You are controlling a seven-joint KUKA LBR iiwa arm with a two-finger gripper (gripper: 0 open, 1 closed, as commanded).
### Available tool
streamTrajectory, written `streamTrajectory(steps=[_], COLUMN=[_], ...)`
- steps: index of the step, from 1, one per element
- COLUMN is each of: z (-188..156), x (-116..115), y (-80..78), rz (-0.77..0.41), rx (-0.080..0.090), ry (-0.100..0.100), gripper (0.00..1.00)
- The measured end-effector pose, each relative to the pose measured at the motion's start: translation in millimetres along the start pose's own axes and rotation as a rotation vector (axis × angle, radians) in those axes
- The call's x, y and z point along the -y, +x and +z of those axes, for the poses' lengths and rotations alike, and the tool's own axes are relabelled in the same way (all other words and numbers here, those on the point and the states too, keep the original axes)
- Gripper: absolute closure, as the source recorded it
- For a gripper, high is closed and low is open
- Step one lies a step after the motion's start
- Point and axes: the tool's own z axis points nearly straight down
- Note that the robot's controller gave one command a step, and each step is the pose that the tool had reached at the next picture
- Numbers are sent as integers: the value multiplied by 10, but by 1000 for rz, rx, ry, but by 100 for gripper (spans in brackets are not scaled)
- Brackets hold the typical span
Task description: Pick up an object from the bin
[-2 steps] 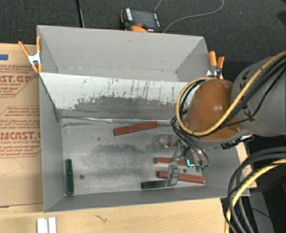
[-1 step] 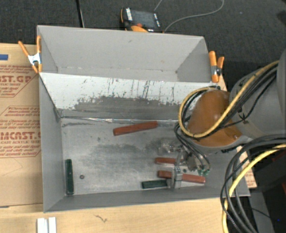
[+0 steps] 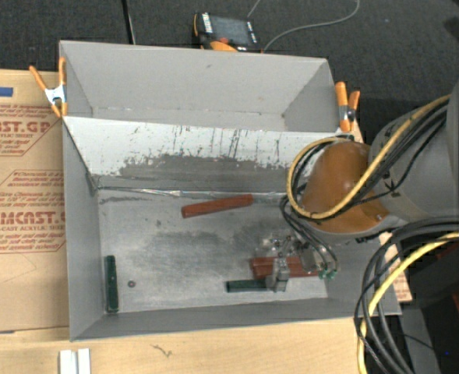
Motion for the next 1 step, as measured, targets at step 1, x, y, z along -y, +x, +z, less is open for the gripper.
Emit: streamTrajectory(steps=[1], z=[-1488], x=[10], y=[-85], rz=[51], rx=[12], ry=[1], gripper=[100])
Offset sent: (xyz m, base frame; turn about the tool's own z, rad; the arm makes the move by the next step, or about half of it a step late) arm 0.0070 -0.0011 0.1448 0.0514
